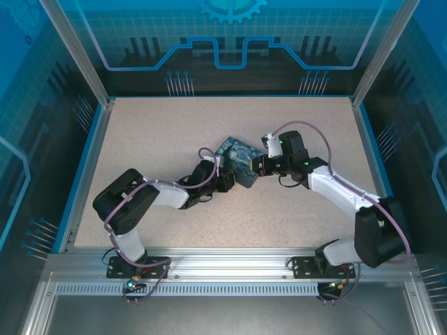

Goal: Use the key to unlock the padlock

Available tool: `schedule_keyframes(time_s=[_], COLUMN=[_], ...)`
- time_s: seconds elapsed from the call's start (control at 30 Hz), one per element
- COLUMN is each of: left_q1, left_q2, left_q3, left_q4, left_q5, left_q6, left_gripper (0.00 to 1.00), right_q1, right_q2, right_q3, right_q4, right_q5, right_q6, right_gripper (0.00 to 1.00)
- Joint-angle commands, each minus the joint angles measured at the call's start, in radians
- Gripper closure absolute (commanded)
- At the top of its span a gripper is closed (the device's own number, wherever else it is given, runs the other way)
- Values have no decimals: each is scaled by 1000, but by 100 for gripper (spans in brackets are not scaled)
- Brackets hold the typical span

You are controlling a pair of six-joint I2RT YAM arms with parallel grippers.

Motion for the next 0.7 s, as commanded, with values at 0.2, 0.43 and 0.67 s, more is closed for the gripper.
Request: schedule_keyframes(time_s=[0.2,0.43,0.67], left_q1=[-9,-13,-13], left_q2=[-94,-107,-145], left_q3=[99,122,120], left_q4=[-163,-159,-159], left_q5=[80,109,130], left_q6=[-237,-344,-425], left_gripper=[88,92,92], right_q1=[31,123,154], right_q2=[-149,-104,-19], right_q3=[-183,-214,-171], right_q4=[-104,-47,-2], right_q5=[16,106,120], right_q6=[-96,-119,-212], right_gripper=[100,100,100])
